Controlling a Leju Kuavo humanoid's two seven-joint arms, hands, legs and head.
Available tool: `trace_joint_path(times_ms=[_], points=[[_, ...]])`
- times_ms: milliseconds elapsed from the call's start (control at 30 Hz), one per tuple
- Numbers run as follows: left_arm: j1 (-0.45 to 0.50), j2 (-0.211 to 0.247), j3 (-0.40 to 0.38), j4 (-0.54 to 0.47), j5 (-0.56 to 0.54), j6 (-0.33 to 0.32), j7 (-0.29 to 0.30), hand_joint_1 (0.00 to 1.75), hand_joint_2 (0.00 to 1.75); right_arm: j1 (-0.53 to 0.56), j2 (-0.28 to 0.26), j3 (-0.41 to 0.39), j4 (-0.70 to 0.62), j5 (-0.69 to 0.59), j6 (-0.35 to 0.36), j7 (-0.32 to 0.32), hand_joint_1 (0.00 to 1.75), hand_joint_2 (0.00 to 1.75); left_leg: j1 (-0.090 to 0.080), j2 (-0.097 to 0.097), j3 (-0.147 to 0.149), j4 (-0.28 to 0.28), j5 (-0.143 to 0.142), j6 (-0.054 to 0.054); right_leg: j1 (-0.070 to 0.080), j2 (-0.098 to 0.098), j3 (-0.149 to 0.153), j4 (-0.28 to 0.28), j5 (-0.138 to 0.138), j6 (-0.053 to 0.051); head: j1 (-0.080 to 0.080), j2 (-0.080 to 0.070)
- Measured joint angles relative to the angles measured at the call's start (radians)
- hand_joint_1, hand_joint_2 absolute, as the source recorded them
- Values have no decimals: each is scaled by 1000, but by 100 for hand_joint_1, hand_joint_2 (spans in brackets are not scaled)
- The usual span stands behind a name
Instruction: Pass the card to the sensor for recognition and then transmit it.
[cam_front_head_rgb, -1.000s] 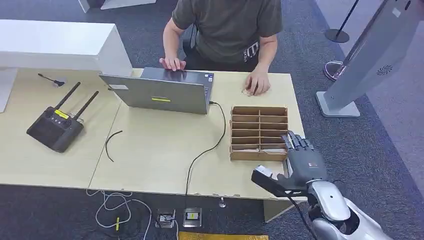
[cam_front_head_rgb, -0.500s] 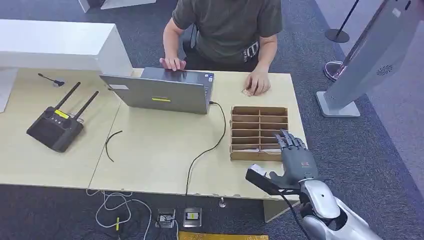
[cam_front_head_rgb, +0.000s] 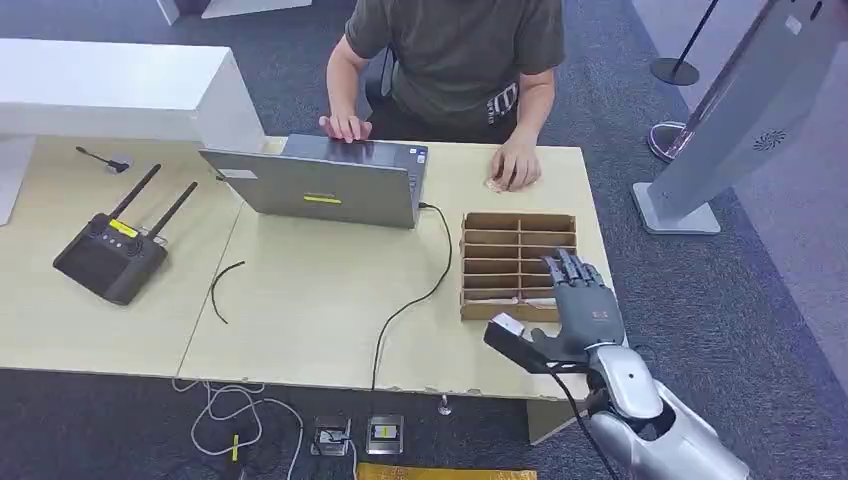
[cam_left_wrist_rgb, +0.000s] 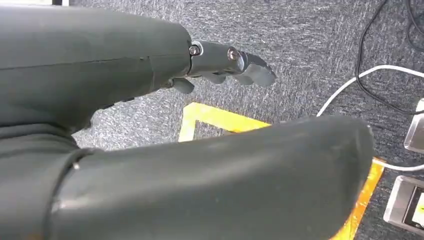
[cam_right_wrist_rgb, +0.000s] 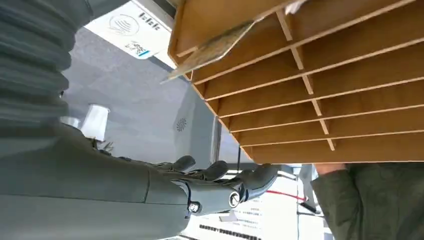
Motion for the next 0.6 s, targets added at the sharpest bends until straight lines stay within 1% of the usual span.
trace_joint_path(times_ms=[267, 600], points=[[-7, -1, 0, 0, -10, -2, 9, 0, 0, -7, 14, -9, 33, 15, -7, 2, 0, 175, 0, 0, 0, 0, 0, 0, 0, 0, 0, 0, 0, 0, 0, 0], [-16, -1, -6, 0, -21, -3, 15, 0, 0, -9, 19, -23, 55, 35, -1, 14, 0, 175, 0, 0, 0, 0, 0, 0, 0, 0, 0, 0, 0, 0, 0, 0]])
